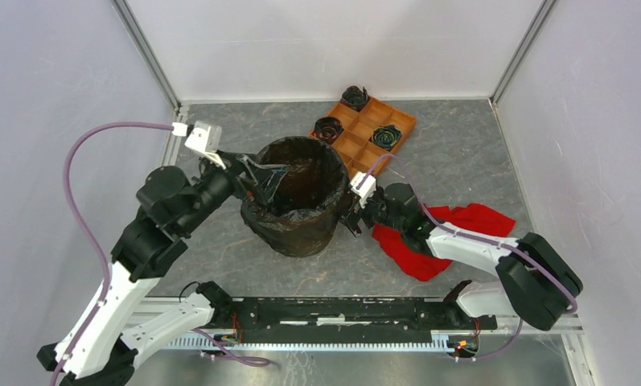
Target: Put the trash bags into the trash bin
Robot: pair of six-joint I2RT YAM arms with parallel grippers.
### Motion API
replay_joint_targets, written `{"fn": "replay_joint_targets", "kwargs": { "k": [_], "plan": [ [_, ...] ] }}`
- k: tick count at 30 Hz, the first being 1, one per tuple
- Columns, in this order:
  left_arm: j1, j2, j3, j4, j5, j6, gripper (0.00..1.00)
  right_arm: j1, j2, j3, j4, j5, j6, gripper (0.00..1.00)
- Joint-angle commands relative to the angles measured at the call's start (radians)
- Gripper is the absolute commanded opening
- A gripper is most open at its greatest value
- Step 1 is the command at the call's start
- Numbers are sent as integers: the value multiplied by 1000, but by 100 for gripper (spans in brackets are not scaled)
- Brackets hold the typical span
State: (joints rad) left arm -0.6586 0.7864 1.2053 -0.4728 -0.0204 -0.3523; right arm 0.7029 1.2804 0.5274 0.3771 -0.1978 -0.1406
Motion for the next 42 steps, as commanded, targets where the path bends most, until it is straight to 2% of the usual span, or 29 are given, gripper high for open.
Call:
{"fn": "replay_joint_targets", "kwargs": {
  "k": [1, 6, 11, 16, 26, 30, 36, 39, 42],
  "plan": [
    [-1, -40, 41, -8, 16, 76, 100, 2, 71, 54, 142, -60, 9, 98],
    [0, -69, 42, -22, 2, 89, 100, 80, 194, 147, 172, -9, 51, 98],
    [-1, -88, 56, -46, -24, 97, 100, 135, 356, 281, 215, 91, 212, 98],
    [-1, -125, 62, -55, -52, 93, 100, 205, 510, 447, 248, 140, 250, 98],
    [-1, -146, 90, -108, -63, 70, 100, 312, 848, 929, 183, 192, 289, 98],
    [-1, -152, 99, -126, -62, 65, 100, 337, 958, 1104, 129, 281, 315, 98],
    [-1, -157, 116, -148, -64, 61, 100, 348, 1122, 1376, 45, 305, 368, 98],
    [-1, -160, 117, -149, -62, 56, 100, 349, 1139, 1423, 22, 314, 369, 98],
    [-1, -162, 114, -148, -68, 55, 100, 348, 1091, 1380, 13, 316, 353, 98]
  ]
}}
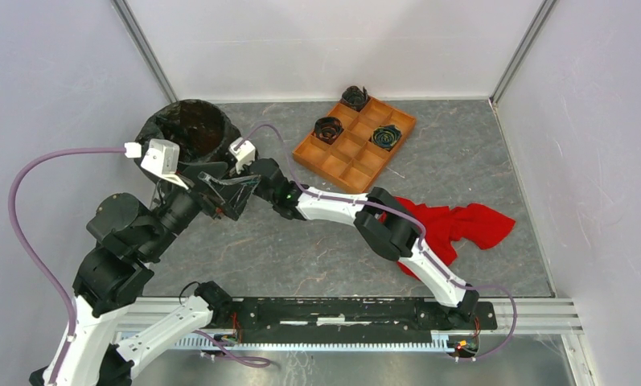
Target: Put the trash bags into the trash bin
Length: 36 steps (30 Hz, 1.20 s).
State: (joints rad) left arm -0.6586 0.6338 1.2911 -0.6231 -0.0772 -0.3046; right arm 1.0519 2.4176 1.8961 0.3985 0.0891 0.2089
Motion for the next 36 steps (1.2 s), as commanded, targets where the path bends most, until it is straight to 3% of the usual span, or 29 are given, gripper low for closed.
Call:
{"fn": "replay_joint_targets", "kwargs": {
  "k": [1, 14, 22, 25, 29, 36],
  "plan": [
    [-1, -8, 26, 3, -11, 7, 100, -2, -80, -29, -4, 37, 2, 98],
    [-1, -8, 1, 47, -69, -21, 100, -1, -508, -504, -12, 63, -16, 98],
    [-1, -2, -10, 103, -110, -29, 100, -24, -1021, -763, -409, 207, -41, 98],
    [-1, 19, 7, 125, -150, 5, 100, -23, -1215, -733, -618, 339, -56, 98],
    [-1, 59, 46, 151, -183, 50, 100, -23, -1395, -574, -831, 479, -96, 98],
    [-1, 129, 76, 178, -200, 50, 100, -23, -1572, -446, -818, 479, -200, 98]
  ]
}}
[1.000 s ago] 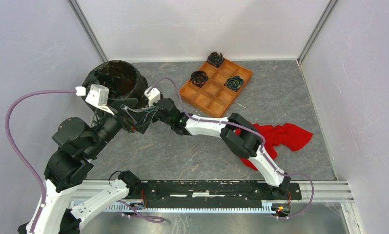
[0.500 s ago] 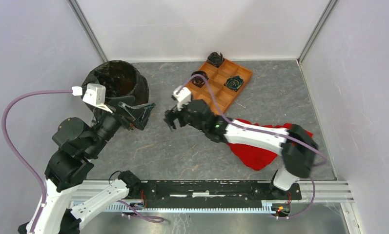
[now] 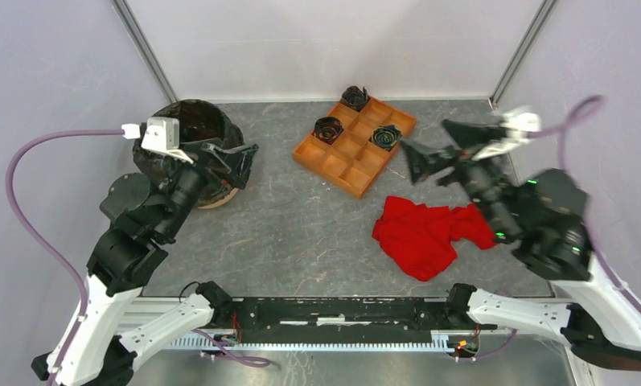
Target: Put the trash bags into the trash bin
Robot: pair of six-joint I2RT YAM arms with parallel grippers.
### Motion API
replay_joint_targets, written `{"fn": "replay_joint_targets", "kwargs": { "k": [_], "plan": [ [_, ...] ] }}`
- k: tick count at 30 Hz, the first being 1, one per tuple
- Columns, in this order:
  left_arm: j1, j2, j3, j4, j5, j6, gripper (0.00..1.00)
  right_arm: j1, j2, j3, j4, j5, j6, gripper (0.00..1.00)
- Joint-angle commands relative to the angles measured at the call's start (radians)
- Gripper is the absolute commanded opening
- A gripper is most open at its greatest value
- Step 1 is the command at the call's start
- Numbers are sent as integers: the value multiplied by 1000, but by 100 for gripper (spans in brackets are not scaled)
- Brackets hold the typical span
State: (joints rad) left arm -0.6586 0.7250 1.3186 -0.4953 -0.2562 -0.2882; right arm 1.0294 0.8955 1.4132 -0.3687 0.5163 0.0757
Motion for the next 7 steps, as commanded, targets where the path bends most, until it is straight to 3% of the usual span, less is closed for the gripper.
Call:
{"fn": "replay_joint_targets", "kwargs": {
  "k": [1, 4, 7],
  "plan": [
    [-1, 46, 55, 42, -17, 30, 100, 0, -71, 30, -29, 54, -68, 98],
    [-1, 53, 56, 29, -21, 17, 100, -1, -134, -21, 53, 29, -102, 98],
    [-1, 47, 45, 29, -33, 8, 100, 0, -112, 11, 20, 31, -109, 98]
  ]
}}
